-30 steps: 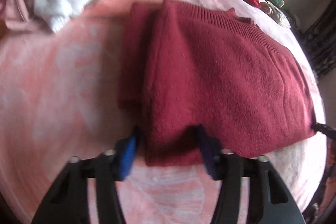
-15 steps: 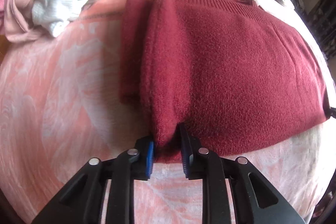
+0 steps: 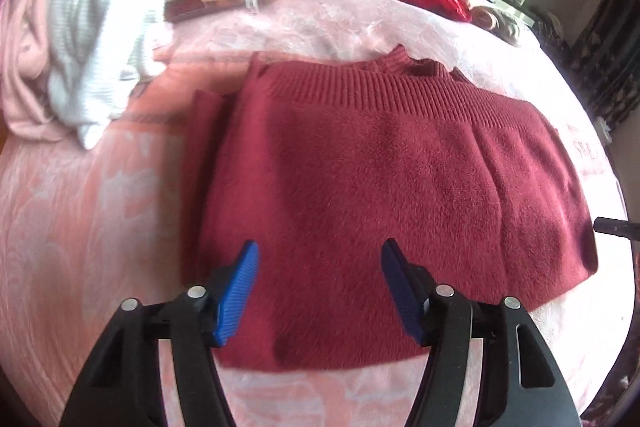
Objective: Fold small clothes
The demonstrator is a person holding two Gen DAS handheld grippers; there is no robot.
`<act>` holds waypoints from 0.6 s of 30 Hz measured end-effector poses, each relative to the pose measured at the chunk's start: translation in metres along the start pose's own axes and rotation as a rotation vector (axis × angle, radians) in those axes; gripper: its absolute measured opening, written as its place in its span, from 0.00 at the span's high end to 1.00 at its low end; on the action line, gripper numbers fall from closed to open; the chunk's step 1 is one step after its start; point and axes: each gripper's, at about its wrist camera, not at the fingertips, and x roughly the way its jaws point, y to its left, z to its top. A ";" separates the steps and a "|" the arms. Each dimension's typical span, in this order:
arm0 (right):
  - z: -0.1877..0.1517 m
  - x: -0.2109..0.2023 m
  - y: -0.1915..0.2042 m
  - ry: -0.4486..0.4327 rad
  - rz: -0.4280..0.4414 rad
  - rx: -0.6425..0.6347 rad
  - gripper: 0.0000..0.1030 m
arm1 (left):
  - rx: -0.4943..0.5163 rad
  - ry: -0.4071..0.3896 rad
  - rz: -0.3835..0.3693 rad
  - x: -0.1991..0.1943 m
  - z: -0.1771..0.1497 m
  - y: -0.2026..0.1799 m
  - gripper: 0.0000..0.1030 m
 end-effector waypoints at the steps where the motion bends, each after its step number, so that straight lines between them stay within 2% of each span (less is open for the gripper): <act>1: 0.001 0.005 -0.001 0.009 -0.004 0.002 0.31 | -0.002 0.010 0.011 0.010 0.002 -0.001 0.33; 3: 0.002 0.014 -0.001 0.030 -0.005 0.000 0.31 | -0.028 0.035 -0.005 0.023 0.001 0.001 0.24; 6: 0.002 0.028 -0.002 0.054 -0.041 -0.014 0.32 | -0.049 0.051 -0.023 0.035 -0.002 0.008 0.21; 7: 0.002 0.031 -0.002 0.057 -0.041 -0.019 0.32 | -0.034 0.047 -0.029 0.036 -0.003 0.007 0.18; 8: 0.002 0.034 -0.003 0.061 -0.035 -0.022 0.30 | -0.019 0.046 -0.040 0.039 -0.004 0.005 0.12; 9: 0.003 0.038 -0.005 0.067 -0.023 -0.019 0.28 | 0.005 0.047 -0.042 0.040 -0.006 0.001 0.10; 11: 0.003 0.042 -0.006 0.075 0.030 -0.016 0.12 | 0.042 0.044 -0.014 0.044 -0.009 -0.004 0.07; 12: 0.002 0.045 -0.002 0.077 0.025 -0.030 0.11 | 0.059 0.043 0.000 0.045 -0.010 -0.008 0.05; 14: -0.001 0.048 0.008 0.070 -0.039 -0.074 0.11 | 0.080 0.033 0.011 0.047 -0.013 -0.011 0.04; 16: -0.004 0.048 0.018 0.057 -0.094 -0.104 0.16 | 0.069 0.029 0.003 0.047 -0.013 -0.009 0.04; 18: -0.003 0.042 0.019 0.038 -0.079 -0.090 0.34 | 0.054 0.030 -0.013 0.048 -0.012 -0.006 0.04</act>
